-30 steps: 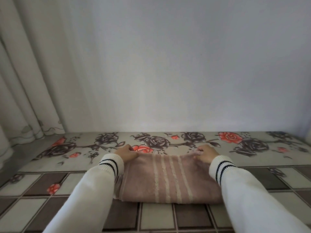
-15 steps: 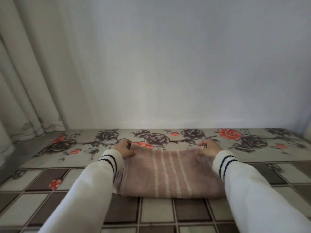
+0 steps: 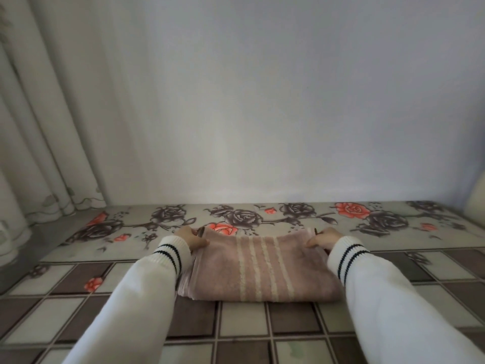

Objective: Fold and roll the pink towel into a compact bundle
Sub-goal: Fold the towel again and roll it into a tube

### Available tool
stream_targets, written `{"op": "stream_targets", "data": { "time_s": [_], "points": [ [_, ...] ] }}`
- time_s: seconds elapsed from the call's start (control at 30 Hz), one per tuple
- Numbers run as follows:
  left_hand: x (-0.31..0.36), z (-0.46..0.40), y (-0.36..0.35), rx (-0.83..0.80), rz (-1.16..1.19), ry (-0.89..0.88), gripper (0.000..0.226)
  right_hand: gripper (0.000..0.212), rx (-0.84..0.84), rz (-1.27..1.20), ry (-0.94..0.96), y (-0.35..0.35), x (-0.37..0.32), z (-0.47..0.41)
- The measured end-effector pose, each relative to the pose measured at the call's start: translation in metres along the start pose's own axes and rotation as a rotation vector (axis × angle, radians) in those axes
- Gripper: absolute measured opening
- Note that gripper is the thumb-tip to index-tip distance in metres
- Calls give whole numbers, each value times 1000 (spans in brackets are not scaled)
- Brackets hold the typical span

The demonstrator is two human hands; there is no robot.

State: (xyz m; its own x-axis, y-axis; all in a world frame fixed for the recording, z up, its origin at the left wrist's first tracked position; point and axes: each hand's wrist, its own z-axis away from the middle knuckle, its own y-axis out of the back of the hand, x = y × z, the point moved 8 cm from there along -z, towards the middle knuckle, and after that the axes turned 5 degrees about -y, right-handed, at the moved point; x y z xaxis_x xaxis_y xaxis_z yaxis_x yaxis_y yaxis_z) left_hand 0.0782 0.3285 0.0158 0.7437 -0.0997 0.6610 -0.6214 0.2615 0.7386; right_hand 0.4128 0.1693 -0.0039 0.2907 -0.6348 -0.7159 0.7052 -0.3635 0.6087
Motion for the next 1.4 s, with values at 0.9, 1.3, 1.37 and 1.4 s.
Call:
{"op": "stream_targets", "data": {
  "time_s": [0.9, 1.3, 1.37, 1.4],
  "points": [
    [9, 50, 21, 94, 103, -143, 41, 34, 47, -153, 175, 16, -5, 45],
    [-10, 75, -11, -122, -213, -108, 49, 56, 20, 153, 37, -1, 22, 57],
    [-8, 75, -12, -135, -242, -132, 53, 73, 19, 178, 53, -1, 21, 57],
    [-6, 76, -14, -150, -266, -145, 56, 81, 15, 187, 66, -2, 21, 57]
  ]
}}
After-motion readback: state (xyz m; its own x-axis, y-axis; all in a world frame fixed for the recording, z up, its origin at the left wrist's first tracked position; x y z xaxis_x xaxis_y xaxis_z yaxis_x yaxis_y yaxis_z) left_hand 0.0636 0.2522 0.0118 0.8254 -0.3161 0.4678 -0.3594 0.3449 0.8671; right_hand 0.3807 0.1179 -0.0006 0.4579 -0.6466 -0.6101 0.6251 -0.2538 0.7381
